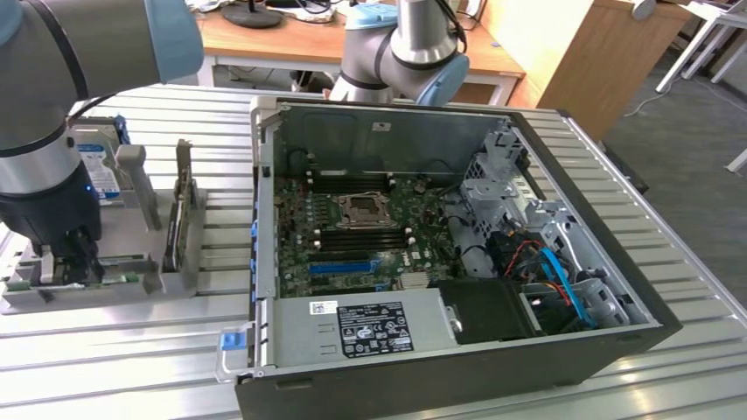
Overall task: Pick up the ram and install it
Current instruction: 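Pick up the ram and move it above insertion slot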
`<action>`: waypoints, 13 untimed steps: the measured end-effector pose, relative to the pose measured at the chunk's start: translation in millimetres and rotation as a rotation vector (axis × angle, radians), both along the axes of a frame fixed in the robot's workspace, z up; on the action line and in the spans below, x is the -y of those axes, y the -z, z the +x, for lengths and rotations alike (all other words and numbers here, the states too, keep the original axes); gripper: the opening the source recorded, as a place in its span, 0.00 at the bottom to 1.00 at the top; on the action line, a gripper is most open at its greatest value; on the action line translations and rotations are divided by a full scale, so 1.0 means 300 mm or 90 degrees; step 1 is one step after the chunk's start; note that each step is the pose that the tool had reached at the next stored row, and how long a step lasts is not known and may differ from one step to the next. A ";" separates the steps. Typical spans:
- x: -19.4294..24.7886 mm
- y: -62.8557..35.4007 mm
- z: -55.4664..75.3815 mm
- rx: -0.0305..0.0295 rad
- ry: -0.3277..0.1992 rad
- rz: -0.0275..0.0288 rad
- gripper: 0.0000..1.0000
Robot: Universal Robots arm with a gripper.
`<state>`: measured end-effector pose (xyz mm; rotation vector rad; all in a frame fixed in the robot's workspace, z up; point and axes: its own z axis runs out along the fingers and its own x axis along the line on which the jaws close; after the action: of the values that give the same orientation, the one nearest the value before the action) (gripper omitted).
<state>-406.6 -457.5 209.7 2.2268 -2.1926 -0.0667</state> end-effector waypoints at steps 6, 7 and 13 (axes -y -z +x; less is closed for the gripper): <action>0.000 -0.026 0.001 0.0000 0.000 0.0000 0.12; 0.000 -0.030 0.001 0.0000 0.000 0.0001 0.12; 0.000 -0.048 0.002 0.0000 0.000 0.0000 0.12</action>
<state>-406.2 -457.6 224.1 2.2269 -2.1926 -0.0668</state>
